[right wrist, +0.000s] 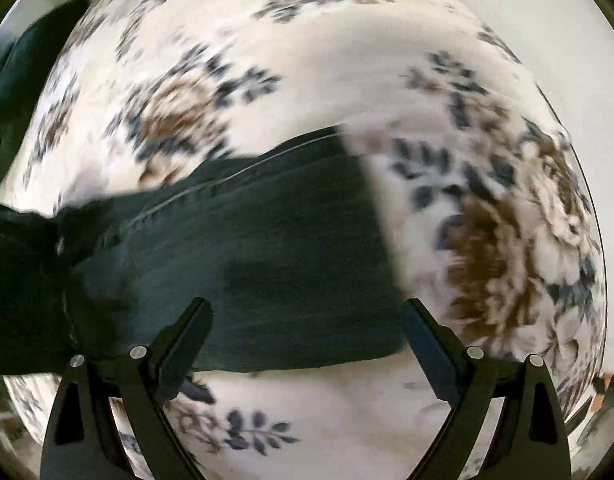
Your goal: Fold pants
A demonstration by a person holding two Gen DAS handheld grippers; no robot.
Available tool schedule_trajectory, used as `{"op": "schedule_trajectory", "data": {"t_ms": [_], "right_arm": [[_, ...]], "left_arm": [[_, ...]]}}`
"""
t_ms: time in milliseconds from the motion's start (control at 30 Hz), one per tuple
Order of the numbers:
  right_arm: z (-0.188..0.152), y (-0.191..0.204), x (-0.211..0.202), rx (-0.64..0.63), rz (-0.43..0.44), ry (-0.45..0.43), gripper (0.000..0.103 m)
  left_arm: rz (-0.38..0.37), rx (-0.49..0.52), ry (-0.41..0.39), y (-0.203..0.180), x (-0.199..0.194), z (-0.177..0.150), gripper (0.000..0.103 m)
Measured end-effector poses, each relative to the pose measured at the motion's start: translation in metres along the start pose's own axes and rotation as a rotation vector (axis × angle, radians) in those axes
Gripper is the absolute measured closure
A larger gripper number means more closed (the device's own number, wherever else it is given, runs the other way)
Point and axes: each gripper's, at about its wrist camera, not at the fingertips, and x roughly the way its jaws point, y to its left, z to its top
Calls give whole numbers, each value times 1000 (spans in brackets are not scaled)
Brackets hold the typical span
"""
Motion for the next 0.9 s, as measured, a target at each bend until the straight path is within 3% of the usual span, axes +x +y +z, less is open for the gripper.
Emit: {"op": "schedule_trajectory", "data": {"t_ms": [133, 233, 333, 400, 500, 633, 667, 700, 733, 900], "right_arm": [[21, -67, -6, 81, -8, -10, 6], [31, -126, -7, 152, -38, -5, 6], [37, -175, -3, 210, -67, 15, 6], [39, -209, -3, 259, -80, 32, 6], [44, -245, -8, 294, -66, 39, 6], [55, -263, -18, 269, 25, 19, 6], [57, -265, -22, 261, 65, 7, 6], [60, -266, -26, 254, 99, 3, 6], [63, -265, -29, 245, 129, 1, 6], [79, -261, -53, 195, 229, -10, 6]], "left_arm": [[-38, 137, 59, -90, 35, -43, 85], [-1, 274, 121, -156, 86, -93, 85], [77, 333, 255, -185, 159, -144, 86], [107, 343, 274, -185, 182, -154, 85], [179, 397, 271, -199, 183, -149, 83], [260, 443, 323, -223, 162, -150, 74], [261, 450, 332, -225, 156, -151, 65], [207, 434, 346, -227, 146, -153, 25], [157, 413, 363, -231, 140, -156, 1], [107, 380, 387, -243, 98, -161, 0]]}}
